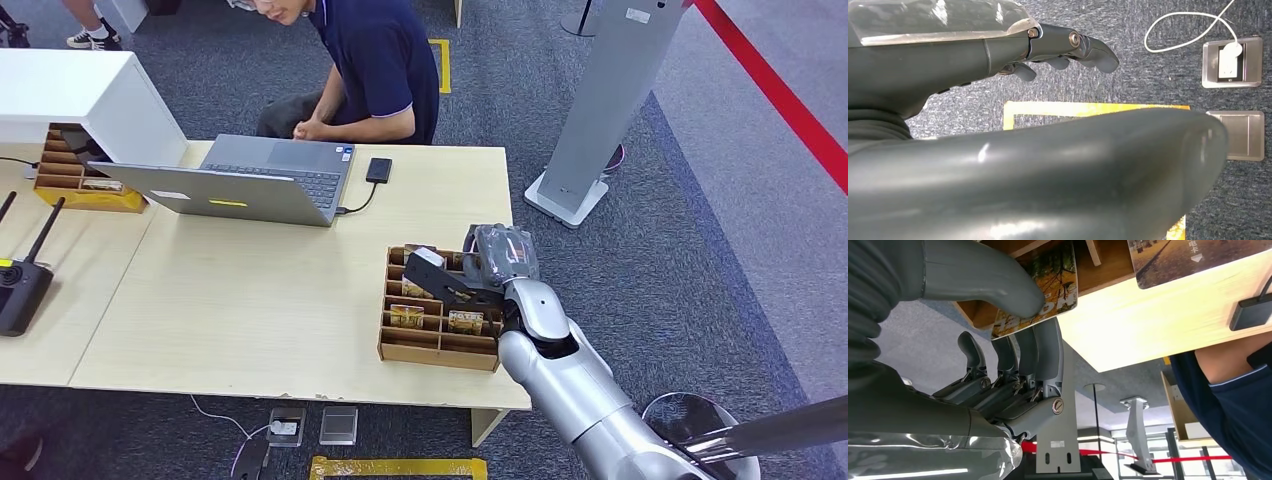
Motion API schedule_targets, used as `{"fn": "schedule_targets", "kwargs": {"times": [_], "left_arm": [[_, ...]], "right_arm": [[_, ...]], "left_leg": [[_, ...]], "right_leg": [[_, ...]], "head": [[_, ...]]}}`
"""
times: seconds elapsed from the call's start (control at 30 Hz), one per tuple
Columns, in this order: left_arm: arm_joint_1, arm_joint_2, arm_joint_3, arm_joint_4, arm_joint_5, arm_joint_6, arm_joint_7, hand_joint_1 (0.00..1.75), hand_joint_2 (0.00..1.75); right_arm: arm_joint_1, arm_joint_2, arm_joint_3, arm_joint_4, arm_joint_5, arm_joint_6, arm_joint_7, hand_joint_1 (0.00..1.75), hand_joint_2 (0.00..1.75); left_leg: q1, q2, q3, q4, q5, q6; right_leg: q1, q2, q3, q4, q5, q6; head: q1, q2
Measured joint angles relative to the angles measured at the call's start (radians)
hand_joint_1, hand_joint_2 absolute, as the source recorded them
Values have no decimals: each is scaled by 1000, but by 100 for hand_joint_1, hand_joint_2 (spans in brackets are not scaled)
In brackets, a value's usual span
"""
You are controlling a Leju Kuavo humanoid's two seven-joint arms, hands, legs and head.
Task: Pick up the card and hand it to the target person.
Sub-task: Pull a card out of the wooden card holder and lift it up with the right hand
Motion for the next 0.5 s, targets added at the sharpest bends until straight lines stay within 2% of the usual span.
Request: {"fn": "schedule_targets", "kwargs": {"times": [0.27, 0.5], "left_arm": [[0, 0, 0, 0, 5, 3, 0, 0, 0], [0, 0, 0, 0, 14, 9, 0, 0, 0]], "right_arm": [[2, -6, 0, -37, 12, -6, 10, 133, 175], [12, -23, -8, -140, 27, 1, 24, 138, 175]], "left_leg": [[0, 0, 0, 0, 0, 0], [0, 0, 0, 0, 0, 0]], "right_leg": [[0, 0, 0, 0, 0, 0], [0, 0, 0, 0, 0, 0]], "head": [[0, 0], [0, 0]]}}
